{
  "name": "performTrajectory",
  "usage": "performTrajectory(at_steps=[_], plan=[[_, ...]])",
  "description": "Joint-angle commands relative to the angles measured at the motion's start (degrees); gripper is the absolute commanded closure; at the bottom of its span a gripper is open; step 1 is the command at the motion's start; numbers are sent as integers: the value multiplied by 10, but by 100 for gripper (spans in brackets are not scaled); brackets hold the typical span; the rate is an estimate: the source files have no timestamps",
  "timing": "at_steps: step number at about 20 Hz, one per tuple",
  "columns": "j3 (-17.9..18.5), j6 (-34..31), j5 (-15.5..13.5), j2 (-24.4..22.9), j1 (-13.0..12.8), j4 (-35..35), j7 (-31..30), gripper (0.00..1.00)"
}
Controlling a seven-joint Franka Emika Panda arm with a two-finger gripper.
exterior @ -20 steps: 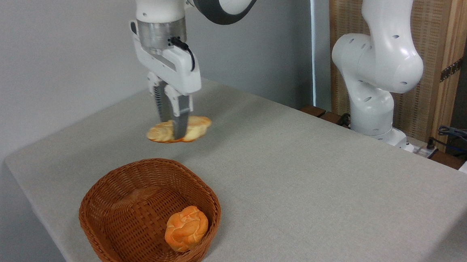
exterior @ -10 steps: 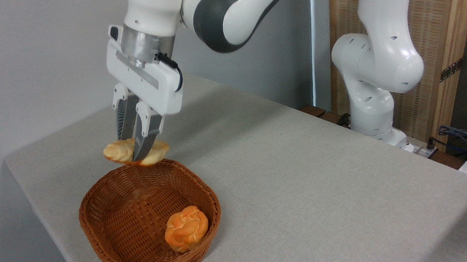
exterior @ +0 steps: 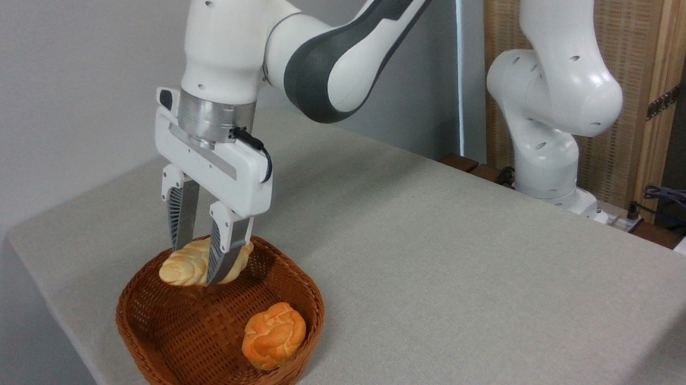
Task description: Put bread into the basket
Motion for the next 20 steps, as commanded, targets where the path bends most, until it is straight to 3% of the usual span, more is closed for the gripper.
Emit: performTrajectory(at_steps=[1,15,20], plan=[[6,9,-11,17,-4,8,2,0],[11,25,-8,24,-4,29,1,0],[9,14,-7,-3,-4,29,-18,0]])
